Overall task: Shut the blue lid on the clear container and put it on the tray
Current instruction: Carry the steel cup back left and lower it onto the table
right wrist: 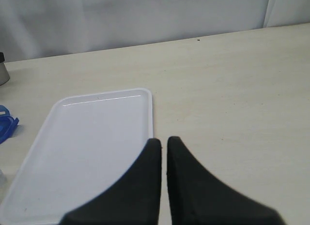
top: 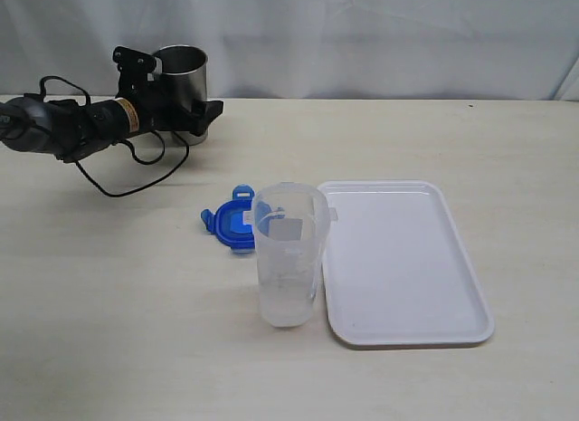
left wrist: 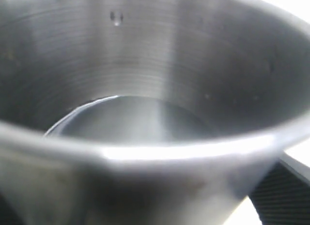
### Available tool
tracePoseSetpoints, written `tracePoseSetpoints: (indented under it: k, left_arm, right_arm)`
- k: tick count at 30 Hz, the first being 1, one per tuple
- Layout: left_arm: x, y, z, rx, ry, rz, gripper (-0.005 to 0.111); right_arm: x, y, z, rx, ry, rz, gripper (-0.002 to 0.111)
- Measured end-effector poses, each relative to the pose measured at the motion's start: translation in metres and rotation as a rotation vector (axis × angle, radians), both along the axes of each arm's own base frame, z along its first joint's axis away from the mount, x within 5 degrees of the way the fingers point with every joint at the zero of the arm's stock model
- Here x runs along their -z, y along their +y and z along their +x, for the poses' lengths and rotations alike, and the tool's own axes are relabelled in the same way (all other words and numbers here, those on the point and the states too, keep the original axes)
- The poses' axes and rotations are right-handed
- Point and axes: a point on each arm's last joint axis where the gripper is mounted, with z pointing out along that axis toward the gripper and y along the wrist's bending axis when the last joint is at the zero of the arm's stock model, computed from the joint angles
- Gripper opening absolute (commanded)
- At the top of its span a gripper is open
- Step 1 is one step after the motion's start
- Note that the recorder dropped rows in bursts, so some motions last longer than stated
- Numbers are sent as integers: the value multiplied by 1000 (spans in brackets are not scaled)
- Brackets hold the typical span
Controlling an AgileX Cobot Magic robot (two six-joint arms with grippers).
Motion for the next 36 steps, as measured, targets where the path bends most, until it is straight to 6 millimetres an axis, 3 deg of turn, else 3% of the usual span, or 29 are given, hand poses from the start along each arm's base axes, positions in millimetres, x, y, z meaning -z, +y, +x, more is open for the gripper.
tracePoseSetpoints:
  k: [20,26,32,36]
  left_arm:
    - [-14,-1,-3,33,61,49,92]
    - [-23,2,-15,23,84,58,92]
    - [-41,32,-31,-25,42,102,92]
    - [-40,58,-44,-30,38,56,92]
  right_arm:
    - [0,0,0,0,0,0,5]
    - [0,0,0,0,0,0,5]
    - [0,0,0,0,0,0,5]
    - [0,0,0,0,0,0,5]
